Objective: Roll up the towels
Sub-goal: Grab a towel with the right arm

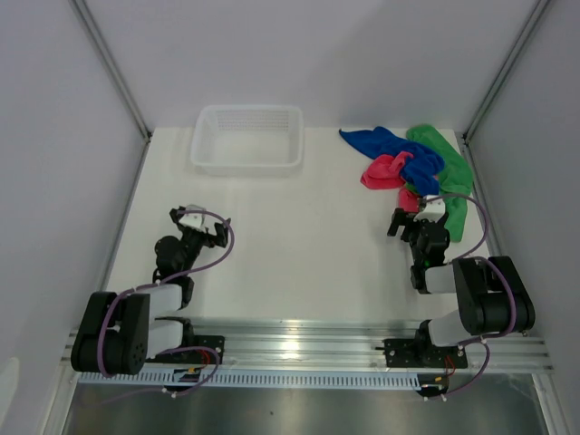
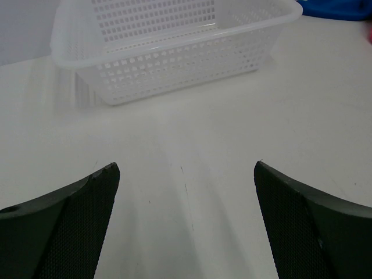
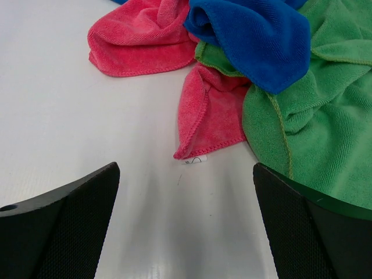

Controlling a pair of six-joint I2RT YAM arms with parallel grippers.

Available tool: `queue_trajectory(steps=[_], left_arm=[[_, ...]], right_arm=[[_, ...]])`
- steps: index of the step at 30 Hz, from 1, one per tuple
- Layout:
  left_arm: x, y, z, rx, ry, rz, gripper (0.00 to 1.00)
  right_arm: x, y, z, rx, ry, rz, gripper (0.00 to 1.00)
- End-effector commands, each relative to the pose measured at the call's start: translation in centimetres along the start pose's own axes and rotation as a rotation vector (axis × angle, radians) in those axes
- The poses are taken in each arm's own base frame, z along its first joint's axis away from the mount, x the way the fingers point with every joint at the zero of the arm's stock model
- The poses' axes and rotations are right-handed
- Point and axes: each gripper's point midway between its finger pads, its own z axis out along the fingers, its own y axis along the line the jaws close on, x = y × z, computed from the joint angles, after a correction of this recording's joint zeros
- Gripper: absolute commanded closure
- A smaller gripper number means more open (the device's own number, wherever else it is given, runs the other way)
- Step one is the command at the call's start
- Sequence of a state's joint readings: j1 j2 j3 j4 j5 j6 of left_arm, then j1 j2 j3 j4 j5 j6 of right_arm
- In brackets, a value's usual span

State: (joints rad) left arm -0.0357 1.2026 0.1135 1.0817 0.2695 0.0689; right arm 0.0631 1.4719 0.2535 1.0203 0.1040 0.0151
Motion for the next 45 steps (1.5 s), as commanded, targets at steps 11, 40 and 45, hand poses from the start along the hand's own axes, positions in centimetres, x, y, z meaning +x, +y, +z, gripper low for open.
queue_trajectory(steps=[11,40,45], left_arm=[[-3.4,-1.6,0.7,0.157,0.033,-0.016,0.03],[-2.6,-1.6,-5.7,0.256,0.678,-0.025,0.04],[-2.7,-1.6,-5.7,0.256,0.678,-0.029,0.04]], right_arm=[[-11.9,1.7,0.9,-0.078,0.043,0.106,0.05],[-5.0,-6.1,10.8,0.308,0.594,0.033,0.83],[-7.8,-6.5,10.2,0.338,0.533,0.022,1.0]])
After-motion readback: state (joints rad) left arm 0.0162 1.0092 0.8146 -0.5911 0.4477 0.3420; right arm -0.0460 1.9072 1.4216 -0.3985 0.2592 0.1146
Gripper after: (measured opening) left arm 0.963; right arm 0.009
